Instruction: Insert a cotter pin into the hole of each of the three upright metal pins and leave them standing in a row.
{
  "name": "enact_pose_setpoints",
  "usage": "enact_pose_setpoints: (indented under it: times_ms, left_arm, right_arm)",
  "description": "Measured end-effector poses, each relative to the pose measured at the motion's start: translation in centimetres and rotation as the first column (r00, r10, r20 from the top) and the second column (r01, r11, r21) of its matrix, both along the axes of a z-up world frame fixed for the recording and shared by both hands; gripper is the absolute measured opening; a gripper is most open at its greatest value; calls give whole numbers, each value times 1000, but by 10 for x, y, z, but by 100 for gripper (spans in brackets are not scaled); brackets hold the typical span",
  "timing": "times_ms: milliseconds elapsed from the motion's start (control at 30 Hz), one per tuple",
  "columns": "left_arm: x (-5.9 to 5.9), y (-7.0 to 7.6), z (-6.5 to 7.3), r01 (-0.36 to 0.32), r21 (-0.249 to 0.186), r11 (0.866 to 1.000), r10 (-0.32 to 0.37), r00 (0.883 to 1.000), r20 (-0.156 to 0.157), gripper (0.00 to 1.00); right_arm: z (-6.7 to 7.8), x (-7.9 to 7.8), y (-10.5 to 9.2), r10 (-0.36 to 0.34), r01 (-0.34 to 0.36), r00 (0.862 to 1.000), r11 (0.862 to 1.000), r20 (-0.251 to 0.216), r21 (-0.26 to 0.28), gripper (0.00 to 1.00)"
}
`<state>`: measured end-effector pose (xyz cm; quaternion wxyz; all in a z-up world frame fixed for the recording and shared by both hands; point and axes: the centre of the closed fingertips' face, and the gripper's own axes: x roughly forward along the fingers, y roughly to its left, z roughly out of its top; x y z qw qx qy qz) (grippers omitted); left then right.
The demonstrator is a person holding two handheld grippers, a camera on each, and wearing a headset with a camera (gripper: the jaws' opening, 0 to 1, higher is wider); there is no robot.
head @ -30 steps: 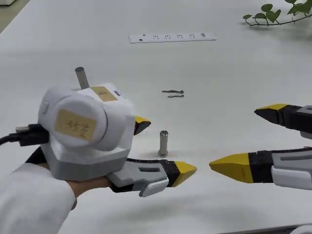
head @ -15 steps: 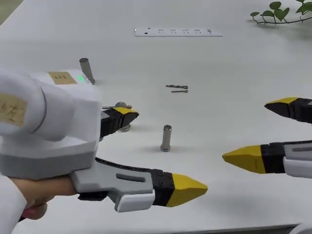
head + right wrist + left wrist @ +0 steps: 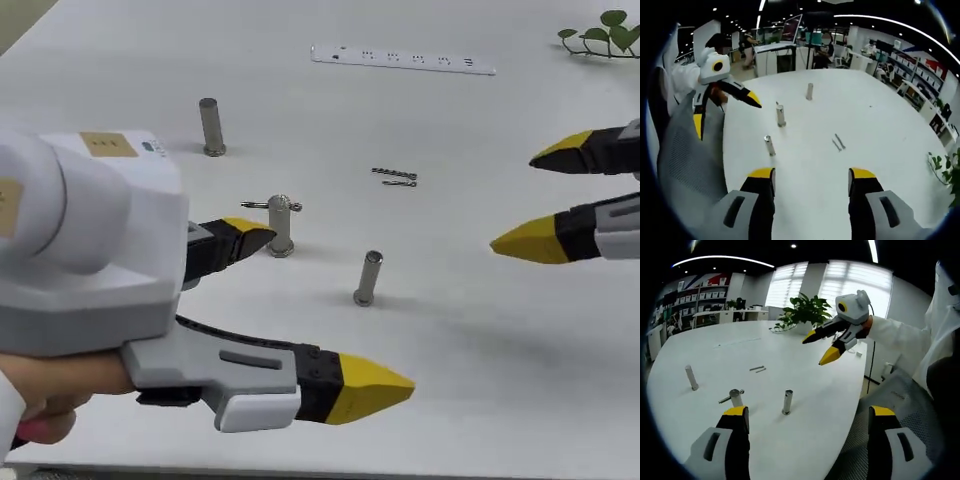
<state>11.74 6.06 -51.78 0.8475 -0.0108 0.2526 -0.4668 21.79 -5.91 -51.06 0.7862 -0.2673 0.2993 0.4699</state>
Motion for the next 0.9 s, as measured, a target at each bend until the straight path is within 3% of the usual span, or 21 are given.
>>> enact_pose_setpoints:
  times_ms: [233, 367, 467, 533, 667, 900]
  left_arm:
    - [-1, 1, 7, -36, -18, 999, 36, 999, -5, 99]
    - [-1, 4, 9, -62, -21, 998, 62, 998, -11, 99]
    - [0, 10, 8, -79, -17, 997, 79, 997, -16, 99]
    - [-1, 13, 7, -88, -11, 996, 88, 996, -19, 99]
    - [0, 17, 6, -118, -18, 993, 117, 993, -24, 99]
    - [2, 25, 2, -149, -12, 989, 148, 988, -31, 99]
  right_arm:
    - [-15, 26, 16, 120, -123, 992, 988, -36, -96, 27]
    - [-24, 39, 27, 172, -176, 984, 975, -42, -136, 28]
    - [-38, 50, 31, 197, -205, 978, 961, -65, -186, 21]
    - [-44, 60, 34, 208, -215, 977, 955, -54, -205, 18]
    - [-54, 76, 38, 204, -210, 978, 955, -53, -207, 11]
    - [-76, 89, 42, 221, -237, 971, 941, -92, -243, 6]
